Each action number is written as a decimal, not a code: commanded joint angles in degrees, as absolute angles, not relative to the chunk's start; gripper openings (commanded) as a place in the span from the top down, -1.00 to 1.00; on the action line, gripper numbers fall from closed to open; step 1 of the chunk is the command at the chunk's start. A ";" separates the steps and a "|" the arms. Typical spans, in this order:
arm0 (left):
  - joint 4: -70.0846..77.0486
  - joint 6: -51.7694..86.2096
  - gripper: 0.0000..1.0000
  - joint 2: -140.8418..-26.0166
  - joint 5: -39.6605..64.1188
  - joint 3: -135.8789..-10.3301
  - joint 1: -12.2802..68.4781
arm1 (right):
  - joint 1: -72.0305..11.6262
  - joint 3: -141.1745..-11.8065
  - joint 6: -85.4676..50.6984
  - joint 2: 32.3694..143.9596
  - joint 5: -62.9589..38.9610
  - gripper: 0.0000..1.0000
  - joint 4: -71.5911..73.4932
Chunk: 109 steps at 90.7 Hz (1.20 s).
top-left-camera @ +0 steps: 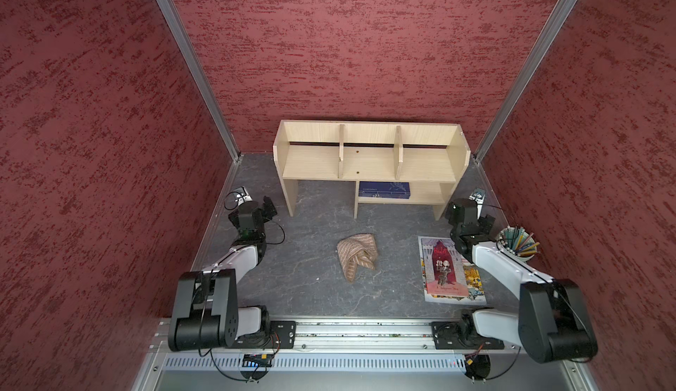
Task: Wipe the bookshelf clean with a cloth
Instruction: Reset both arms
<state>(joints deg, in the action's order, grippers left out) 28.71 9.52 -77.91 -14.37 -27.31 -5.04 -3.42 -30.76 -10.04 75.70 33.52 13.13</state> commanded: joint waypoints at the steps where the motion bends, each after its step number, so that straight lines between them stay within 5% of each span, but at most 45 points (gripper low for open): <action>1: 36.57 8.16 -0.99 -81.14 -7.28 -25.67 -5.77 | 0.15 -27.84 -6.96 79.68 18.61 -0.97 32.36; 25: 54.07 -0.45 -0.99 -88.26 -3.05 -20.89 -0.60 | 0.13 -22.63 -0.69 88.33 1.29 -0.97 51.61; 109: 53.79 -0.04 -0.99 -87.91 -6.33 -20.58 0.34 | -0.73 -22.70 -0.18 87.92 2.54 -0.97 50.23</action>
